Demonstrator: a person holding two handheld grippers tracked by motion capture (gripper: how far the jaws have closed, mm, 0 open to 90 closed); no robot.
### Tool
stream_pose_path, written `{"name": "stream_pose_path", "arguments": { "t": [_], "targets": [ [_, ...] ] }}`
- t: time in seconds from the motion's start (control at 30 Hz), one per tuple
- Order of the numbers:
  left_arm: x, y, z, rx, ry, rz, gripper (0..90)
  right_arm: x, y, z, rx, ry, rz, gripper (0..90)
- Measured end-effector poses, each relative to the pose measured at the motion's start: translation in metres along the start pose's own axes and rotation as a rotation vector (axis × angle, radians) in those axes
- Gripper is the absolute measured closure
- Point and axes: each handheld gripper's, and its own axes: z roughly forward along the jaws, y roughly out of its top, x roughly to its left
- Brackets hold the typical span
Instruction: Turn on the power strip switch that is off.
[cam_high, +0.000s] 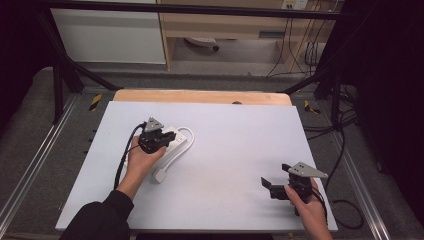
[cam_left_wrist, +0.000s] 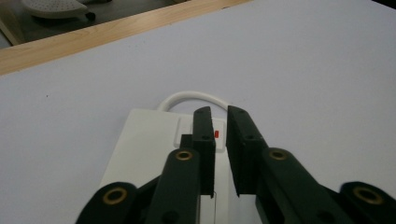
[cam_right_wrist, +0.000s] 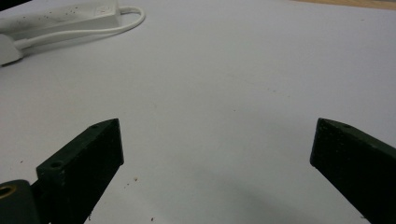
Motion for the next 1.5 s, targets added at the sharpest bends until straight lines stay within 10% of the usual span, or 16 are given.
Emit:
{"name": "stream_pose_path", "arguments": {
  "t": [0.97, 1.5],
  "targets": [
    [-0.003, 0.011, -0.015, -0.148, -0.016, -0.078, 8.2, 0.0, 0.0, 0.0, 0.003, 0.0, -0.001, 3.1],
    [-0.009, 0.016, -0.029, -0.191, -0.031, -0.076, 6.0, 0.001, 0.0, 0.001, 0.001, 0.002, 0.001, 3.0]
  ]
}}
